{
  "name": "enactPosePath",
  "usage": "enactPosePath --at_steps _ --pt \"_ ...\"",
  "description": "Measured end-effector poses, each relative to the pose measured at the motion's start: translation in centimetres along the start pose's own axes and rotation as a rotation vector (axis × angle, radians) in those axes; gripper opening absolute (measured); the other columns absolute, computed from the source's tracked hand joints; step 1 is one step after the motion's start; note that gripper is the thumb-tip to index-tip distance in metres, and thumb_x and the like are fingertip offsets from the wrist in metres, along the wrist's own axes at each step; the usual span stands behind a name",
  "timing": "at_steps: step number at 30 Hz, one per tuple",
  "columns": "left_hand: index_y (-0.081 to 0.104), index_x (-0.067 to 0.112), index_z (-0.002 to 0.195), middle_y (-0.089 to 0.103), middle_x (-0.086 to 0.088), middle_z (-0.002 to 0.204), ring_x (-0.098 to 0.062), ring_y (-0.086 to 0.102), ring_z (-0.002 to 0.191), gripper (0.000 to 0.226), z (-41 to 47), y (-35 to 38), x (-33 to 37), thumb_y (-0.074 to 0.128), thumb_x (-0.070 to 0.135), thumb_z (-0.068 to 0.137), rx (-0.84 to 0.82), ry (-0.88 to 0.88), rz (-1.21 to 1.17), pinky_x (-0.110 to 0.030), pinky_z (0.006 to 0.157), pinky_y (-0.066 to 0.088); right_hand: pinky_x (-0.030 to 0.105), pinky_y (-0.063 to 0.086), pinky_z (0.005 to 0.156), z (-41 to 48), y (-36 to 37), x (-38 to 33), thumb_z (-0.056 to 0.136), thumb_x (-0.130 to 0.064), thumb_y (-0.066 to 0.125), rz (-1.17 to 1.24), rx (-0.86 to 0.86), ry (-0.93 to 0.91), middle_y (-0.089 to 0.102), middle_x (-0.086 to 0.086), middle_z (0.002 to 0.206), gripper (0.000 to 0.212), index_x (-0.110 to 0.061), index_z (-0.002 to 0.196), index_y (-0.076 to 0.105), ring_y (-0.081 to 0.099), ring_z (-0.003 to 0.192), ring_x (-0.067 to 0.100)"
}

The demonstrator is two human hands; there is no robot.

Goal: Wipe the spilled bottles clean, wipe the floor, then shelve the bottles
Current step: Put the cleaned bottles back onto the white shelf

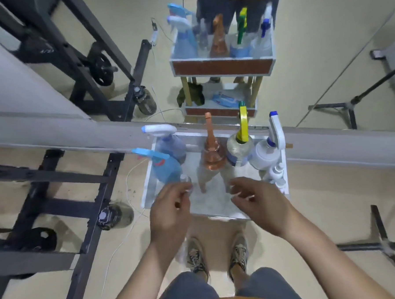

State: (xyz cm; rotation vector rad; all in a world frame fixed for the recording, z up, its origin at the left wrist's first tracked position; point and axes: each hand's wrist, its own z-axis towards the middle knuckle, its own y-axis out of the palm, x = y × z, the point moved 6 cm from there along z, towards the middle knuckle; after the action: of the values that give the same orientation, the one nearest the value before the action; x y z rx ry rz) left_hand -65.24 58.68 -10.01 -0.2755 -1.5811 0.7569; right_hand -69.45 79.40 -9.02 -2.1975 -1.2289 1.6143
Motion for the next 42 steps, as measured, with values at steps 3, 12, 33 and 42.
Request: enactPosePath --at_steps 3,12,33,42 --pt "0.066 0.024 0.112 0.061 0.009 0.107 -0.01 0.06 0.094 0.027 0.8 -3.2 -5.1 0.062 0.009 0.089 0.008 -0.158 0.103 -0.014 0.075 0.04 0.029 0.043 0.099 4.6 4.9 -1.6 0.091 -0.022 0.064 -0.004 0.024 -0.076 0.061 -0.001 0.133 0.052 -0.022 0.141 0.049 0.057 0.119 0.016" --pt "0.066 0.023 0.117 0.061 0.008 0.11 -0.011 0.061 0.088 0.03 3.8 0.6 -8.1 0.066 0.016 0.088 -0.178 -0.21 0.109 -0.013 0.075 0.048 0.031 0.042 0.09 11.6 12.8 -1.7 0.093 -0.024 0.058 -0.123 0.057 0.012 0.064 0.005 0.129 0.041 -0.021 0.134 0.054 0.058 0.119 0.027" --pt "0.068 0.014 0.105 0.066 -0.004 0.098 -0.019 0.054 0.091 0.02 7.9 -3.0 -12.1 0.063 0.01 0.087 -0.171 -0.142 0.322 -0.02 0.071 0.035 0.036 0.051 0.077 12.0 17.2 -3.9 0.097 -0.025 0.051 0.013 0.135 -0.011 0.066 0.0 0.104 0.011 -0.022 0.105 0.059 0.064 0.092 0.022" --pt "0.067 0.017 0.1 0.065 0.001 0.096 -0.014 0.048 0.086 0.014 7.7 -3.1 -13.2 0.065 0.015 0.086 -0.139 -0.15 0.267 -0.015 0.063 0.027 0.034 0.052 0.073 11.6 19.1 -3.5 0.095 -0.033 0.06 0.192 0.211 0.081 0.068 -0.002 0.094 0.012 -0.029 0.1 0.05 0.065 0.084 0.018"
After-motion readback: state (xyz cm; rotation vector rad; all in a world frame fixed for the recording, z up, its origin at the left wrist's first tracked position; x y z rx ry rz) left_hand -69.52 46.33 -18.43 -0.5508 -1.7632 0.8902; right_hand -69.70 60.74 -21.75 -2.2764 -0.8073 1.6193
